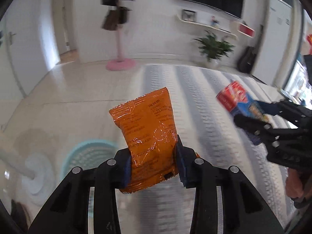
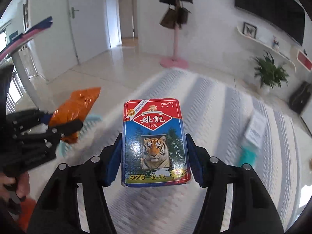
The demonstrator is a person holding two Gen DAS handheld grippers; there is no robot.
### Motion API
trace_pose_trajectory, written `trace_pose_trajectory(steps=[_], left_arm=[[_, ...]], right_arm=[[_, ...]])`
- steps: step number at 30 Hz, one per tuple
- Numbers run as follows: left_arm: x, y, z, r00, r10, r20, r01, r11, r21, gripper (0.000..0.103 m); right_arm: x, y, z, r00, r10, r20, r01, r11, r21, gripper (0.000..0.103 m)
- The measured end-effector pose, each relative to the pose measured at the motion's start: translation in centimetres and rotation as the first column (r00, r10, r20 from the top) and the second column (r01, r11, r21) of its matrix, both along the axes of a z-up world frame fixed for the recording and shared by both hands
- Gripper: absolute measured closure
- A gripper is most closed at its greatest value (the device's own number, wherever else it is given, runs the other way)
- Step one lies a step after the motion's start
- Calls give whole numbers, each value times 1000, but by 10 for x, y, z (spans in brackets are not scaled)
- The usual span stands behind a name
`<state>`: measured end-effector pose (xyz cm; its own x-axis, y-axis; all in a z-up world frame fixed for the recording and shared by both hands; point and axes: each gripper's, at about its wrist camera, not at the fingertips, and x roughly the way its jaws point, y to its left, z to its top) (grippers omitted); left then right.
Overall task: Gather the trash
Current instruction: 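Carry orange wrapper and tiger card box over the basket and release both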
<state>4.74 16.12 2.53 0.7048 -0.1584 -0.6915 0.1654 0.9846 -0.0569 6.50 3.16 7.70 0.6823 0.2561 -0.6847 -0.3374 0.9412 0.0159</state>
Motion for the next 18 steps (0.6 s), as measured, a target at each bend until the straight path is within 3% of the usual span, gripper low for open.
trace_pose_trajectory(steps=[3, 9, 14, 18], left_arm=[[-2, 39, 8, 998, 68, 2, -68, 997, -20, 68], [4, 116, 7, 976, 216, -20, -216, 976, -14, 67], [21, 163, -23, 955, 281, -92, -288, 956, -65, 67], [32, 177, -53, 945, 293, -143, -309, 946, -99, 66]], right_arm=[[8, 39, 12, 999, 36, 16, -36, 999, 31, 46], [36, 114, 6, 988, 135, -74, -126, 985, 120, 46], [60, 160, -25, 967, 175, -186, -145, 976, 164, 45], [67, 181, -46, 964, 170, -207, -144, 980, 136, 45]])
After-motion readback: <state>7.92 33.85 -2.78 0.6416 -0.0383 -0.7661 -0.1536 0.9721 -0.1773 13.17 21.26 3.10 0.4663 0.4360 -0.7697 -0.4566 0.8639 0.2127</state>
